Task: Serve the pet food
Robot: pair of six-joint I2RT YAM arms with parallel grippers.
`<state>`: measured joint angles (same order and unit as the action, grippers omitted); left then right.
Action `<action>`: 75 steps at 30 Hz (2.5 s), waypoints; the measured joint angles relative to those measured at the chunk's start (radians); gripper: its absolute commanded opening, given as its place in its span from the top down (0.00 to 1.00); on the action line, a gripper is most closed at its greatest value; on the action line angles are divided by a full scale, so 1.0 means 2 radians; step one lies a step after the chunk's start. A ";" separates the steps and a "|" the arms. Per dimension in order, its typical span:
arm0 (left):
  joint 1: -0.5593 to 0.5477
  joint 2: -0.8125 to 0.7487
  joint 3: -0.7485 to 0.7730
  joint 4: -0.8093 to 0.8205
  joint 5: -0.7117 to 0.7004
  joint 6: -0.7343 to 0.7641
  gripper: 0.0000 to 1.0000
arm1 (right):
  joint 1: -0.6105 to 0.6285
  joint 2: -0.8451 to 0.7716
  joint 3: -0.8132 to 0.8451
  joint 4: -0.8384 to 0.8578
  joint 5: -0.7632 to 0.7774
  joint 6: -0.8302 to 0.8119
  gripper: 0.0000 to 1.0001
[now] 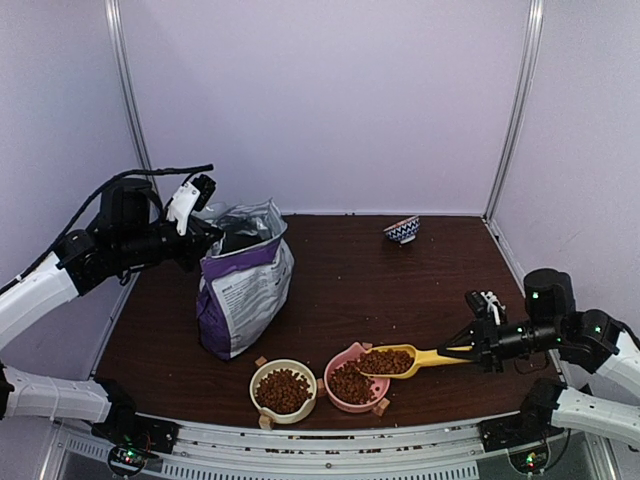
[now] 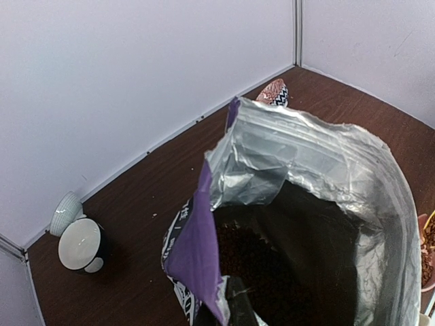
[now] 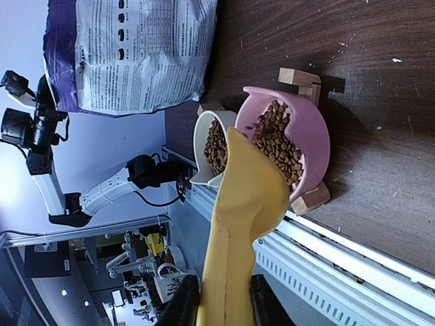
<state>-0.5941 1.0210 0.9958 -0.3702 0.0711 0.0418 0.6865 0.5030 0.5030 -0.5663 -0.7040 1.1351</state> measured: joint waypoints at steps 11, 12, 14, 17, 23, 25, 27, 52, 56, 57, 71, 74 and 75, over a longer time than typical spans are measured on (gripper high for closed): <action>0.002 -0.007 0.000 -0.008 0.007 -0.001 1.00 | -0.003 0.070 0.097 -0.102 0.015 -0.057 0.85; 0.002 -0.008 0.000 -0.009 0.008 -0.001 1.00 | -0.004 0.076 0.106 -0.111 0.016 -0.062 0.85; 0.002 -0.009 0.000 -0.010 0.008 -0.001 1.00 | -0.006 0.087 0.122 -0.127 0.017 -0.073 0.85; 0.002 -0.010 0.000 -0.011 0.008 -0.001 1.00 | -0.007 0.105 0.147 -0.153 0.019 -0.092 0.85; 0.002 -0.011 0.000 -0.012 0.009 -0.001 1.00 | -0.011 0.144 0.203 -0.207 0.025 -0.132 0.85; 0.002 -0.011 0.000 -0.013 0.009 -0.001 1.00 | -0.011 0.157 0.220 -0.222 0.026 -0.144 0.85; 0.002 -0.011 0.000 -0.013 0.009 -0.001 1.00 | -0.013 0.172 0.240 -0.239 0.026 -0.159 0.85; 0.002 -0.011 0.000 -0.013 0.009 -0.001 1.00 | -0.013 0.284 0.448 -0.403 0.053 -0.279 0.85; 0.002 -0.011 0.000 -0.013 0.009 -0.001 1.00 | -0.013 0.266 0.424 -0.361 0.085 -0.265 0.85; 0.002 -0.012 0.000 -0.013 0.009 -0.001 1.00 | -0.014 0.256 0.409 -0.342 0.094 -0.257 0.85; 0.002 -0.022 0.000 -0.023 0.013 -0.001 1.00 | -0.016 0.206 0.038 0.131 0.324 -0.146 0.84; 0.002 -0.024 0.000 -0.027 0.013 -0.002 1.00 | -0.016 0.222 -0.010 0.218 0.365 -0.141 0.83; 0.002 -0.024 0.000 -0.027 0.013 -0.003 1.00 | -0.016 0.231 -0.025 0.247 0.376 -0.139 0.83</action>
<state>-0.5900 0.9730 0.9958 -0.4248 0.0971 0.0349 0.6548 0.9646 0.4530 -0.0727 0.0479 0.8577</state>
